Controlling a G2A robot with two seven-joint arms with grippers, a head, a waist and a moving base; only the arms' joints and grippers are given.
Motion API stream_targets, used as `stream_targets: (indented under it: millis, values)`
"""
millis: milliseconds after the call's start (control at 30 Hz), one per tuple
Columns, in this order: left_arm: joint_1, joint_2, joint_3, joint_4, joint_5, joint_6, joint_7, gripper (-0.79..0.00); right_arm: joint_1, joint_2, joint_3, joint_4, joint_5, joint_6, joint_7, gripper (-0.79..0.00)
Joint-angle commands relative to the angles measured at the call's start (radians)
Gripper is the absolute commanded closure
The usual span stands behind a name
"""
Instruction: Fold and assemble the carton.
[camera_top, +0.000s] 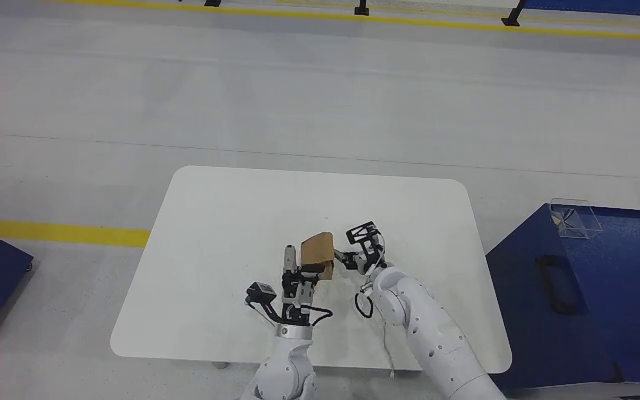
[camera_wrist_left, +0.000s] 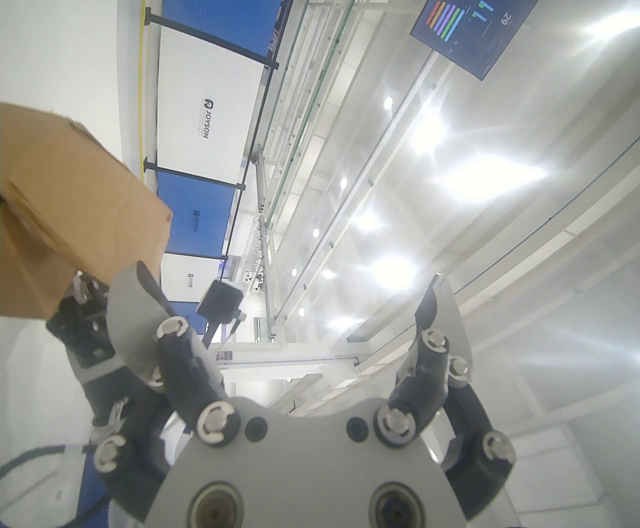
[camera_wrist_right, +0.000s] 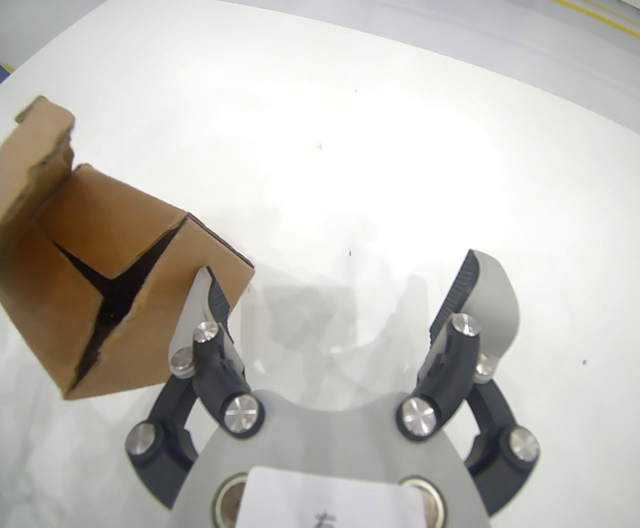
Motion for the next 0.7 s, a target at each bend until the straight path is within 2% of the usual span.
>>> stream_targets:
  millis: [0, 100, 333, 400, 433, 500, 533, 567, 667]
  values:
    - [0.014, 0.005, 0.008, -0.023, -0.027, 0.021, -0.044, -0.785, 0.03, -0.011, -0.012, 0.035, 0.027, 0.003, -0.019, -0.785]
    - [0.02, 0.006, 0.011, -0.03, -0.04, 0.032, -0.063, -0.785, 0.061, -0.026, -0.021, 0.076, 0.075, 0.017, -0.056, -0.785]
    - [0.019, 0.007, 0.011, -0.031, -0.034, 0.037, -0.068, -0.785, 0.061, -0.026, -0.021, 0.076, 0.075, 0.017, -0.056, -0.785]
    - [0.012, 0.015, -0.017, -0.055, 0.04, 0.07, -0.062, -0.785, 0.047, -0.022, -0.008, 0.058, 0.059, 0.045, -0.086, -0.785]
    - [0.01, 0.023, -0.049, -0.08, 0.142, 0.095, -0.03, -0.785, 0.034, -0.018, 0.0, 0.041, 0.034, 0.078, -0.109, -0.785]
    - [0.009, 0.039, -0.093, -0.147, 0.411, 0.282, 0.026, -0.785, 0.003, -0.012, 0.01, -0.007, -0.022, 0.147, -0.148, -0.785]
    - [0.017, 0.042, -0.115, -0.193, 0.469, 0.388, 0.071, -0.785, -0.013, -0.01, 0.014, -0.033, -0.045, 0.179, -0.158, -0.785]
    - [0.023, 0.044, -0.122, -0.238, 0.503, 0.491, 0.072, -0.785, -0.031, -0.008, 0.016, -0.062, -0.06, 0.199, -0.161, -0.785]
    - [0.035, 0.052, -0.154, -0.348, 0.508, 0.692, -0.028, -0.785, -0.072, -0.003, 0.027, -0.138, -0.087, 0.226, -0.136, -0.785]
